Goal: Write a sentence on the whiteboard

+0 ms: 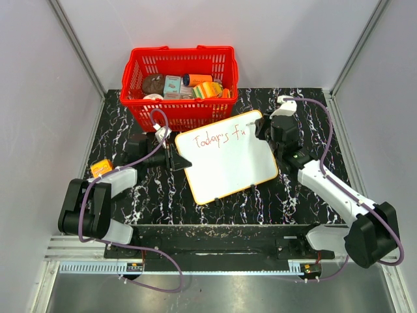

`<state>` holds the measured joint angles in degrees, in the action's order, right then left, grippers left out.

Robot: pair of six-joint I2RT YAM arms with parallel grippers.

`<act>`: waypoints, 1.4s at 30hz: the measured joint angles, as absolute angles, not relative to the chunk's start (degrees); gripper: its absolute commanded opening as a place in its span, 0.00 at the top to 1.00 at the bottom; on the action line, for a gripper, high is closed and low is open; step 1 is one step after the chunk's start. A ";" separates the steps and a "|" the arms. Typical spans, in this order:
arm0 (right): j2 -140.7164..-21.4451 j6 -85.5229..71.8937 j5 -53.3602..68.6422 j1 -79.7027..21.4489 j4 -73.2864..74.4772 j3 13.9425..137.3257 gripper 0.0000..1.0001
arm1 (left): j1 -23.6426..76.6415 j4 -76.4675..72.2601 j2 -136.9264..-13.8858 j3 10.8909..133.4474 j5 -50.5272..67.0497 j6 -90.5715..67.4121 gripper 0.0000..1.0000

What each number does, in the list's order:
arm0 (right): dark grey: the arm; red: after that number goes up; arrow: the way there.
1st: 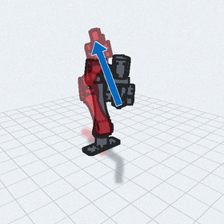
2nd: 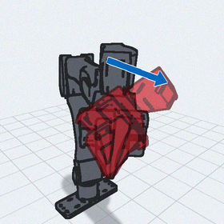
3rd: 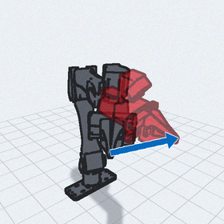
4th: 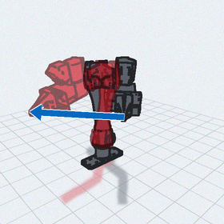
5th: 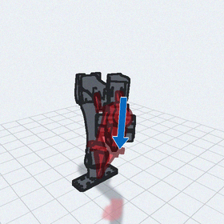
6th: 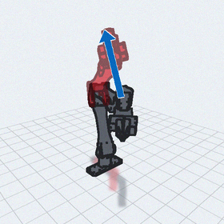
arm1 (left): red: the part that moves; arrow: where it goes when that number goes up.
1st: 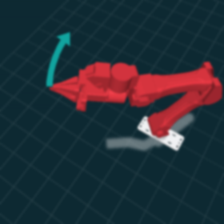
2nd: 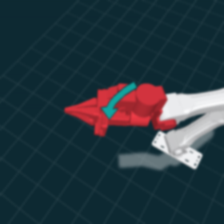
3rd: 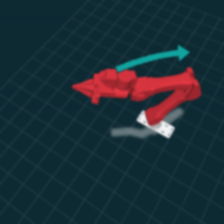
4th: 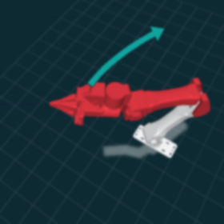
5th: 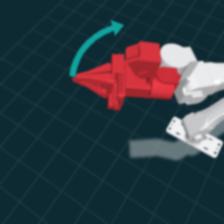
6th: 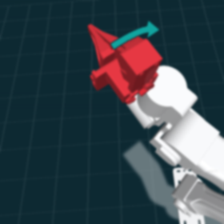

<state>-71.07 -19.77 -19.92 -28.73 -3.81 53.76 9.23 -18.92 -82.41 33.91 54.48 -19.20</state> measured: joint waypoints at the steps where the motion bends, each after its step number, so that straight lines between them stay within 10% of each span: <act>1: -71.07 -19.77 -19.92 -28.71 -3.81 53.76 1.00 | 9.23 -18.92 -82.41 33.91 54.48 -19.20 1.00; 42: -66.06 -20.84 -16.62 -28.42 -3.18 47.51 1.00 | 9.28 -18.85 -82.41 33.91 54.43 -18.94 1.00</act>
<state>-66.06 -20.84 -16.62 -28.42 -3.18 47.51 9.28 -18.85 -82.41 33.91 54.43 -18.94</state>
